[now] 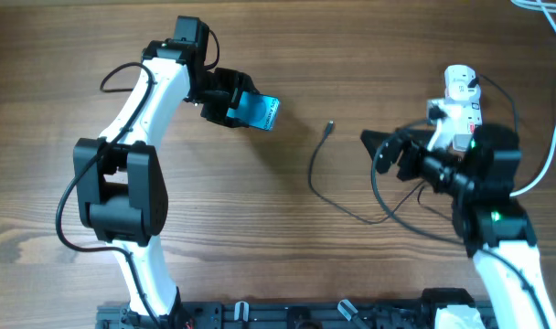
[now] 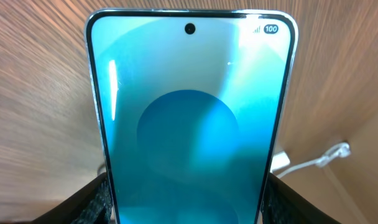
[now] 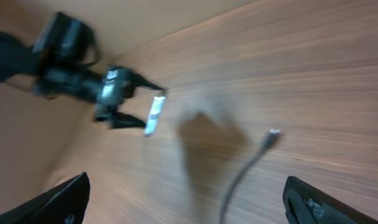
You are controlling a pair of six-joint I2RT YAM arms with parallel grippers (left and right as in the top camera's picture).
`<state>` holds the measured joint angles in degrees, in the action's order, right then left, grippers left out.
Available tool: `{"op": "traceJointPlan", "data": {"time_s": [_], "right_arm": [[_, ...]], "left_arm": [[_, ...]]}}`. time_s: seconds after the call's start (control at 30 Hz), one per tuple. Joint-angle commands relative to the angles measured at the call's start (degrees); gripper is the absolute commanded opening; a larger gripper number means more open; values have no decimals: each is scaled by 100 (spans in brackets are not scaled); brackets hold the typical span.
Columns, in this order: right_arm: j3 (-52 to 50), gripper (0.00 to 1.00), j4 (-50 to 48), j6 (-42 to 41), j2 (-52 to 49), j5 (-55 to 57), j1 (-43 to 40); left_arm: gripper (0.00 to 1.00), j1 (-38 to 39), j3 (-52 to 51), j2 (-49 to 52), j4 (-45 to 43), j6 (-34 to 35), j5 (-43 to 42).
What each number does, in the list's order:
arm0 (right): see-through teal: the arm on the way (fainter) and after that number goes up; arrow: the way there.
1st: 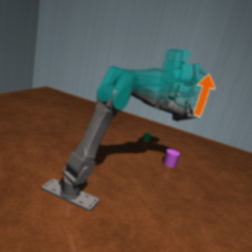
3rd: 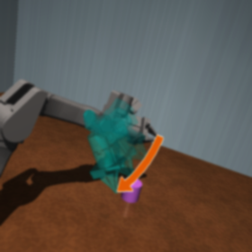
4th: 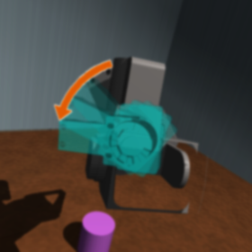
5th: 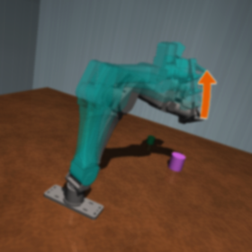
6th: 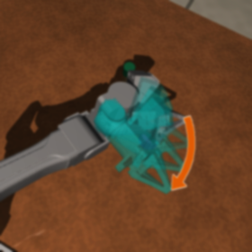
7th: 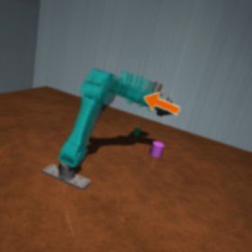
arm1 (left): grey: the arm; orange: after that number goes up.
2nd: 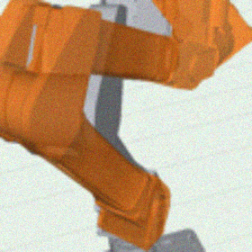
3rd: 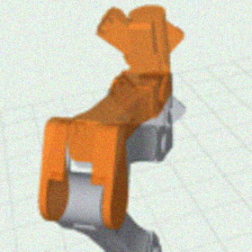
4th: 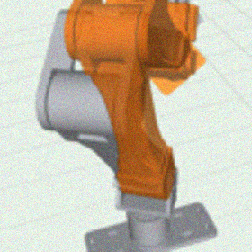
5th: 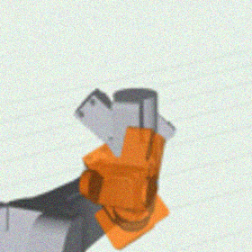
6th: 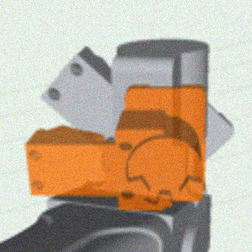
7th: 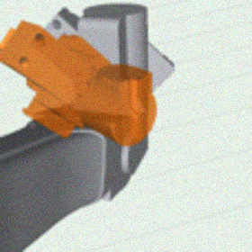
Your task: Plug charger to phone and switch on socket
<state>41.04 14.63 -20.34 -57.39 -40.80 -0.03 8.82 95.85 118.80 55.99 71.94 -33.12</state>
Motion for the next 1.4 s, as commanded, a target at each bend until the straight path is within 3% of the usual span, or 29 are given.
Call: {"op": "traceJointPlan", "data": {"time_s": [0.0,0.17,0.3,0.5,0.73,1.0,1.17,1.37], "right_arm": [[420,100,-138,13,-564,-1554,17],[417,100,-522,-1622,-1167,-1294,28],[417,89,-761,-1587,-1537,-940,291],[417,74,-1556,-2022,-2420,31,1342],[417,65,-2568,-2435,-3152,881,2181],[417,56,-3018,-2485,-3447,1338,2461],[417,43,-3268,-2662,-3569,1515,2461],[417,36,-3346,-2767,-3606,1510,2463]], "left_arm": [[4,103,168,-323,-2,31,911],[4,533,168,-732,-22,37,1947],[4,756,168,-798,-2,136,1991],[4,1023,166,-796,70,358,1969],[4,1235,166,-796,94,396,1582],[4,1248,166,-796,243,393,997],[4,1425,166,-796,271,393,1003],[4,1493,166,-796,260,396,1001]]}}
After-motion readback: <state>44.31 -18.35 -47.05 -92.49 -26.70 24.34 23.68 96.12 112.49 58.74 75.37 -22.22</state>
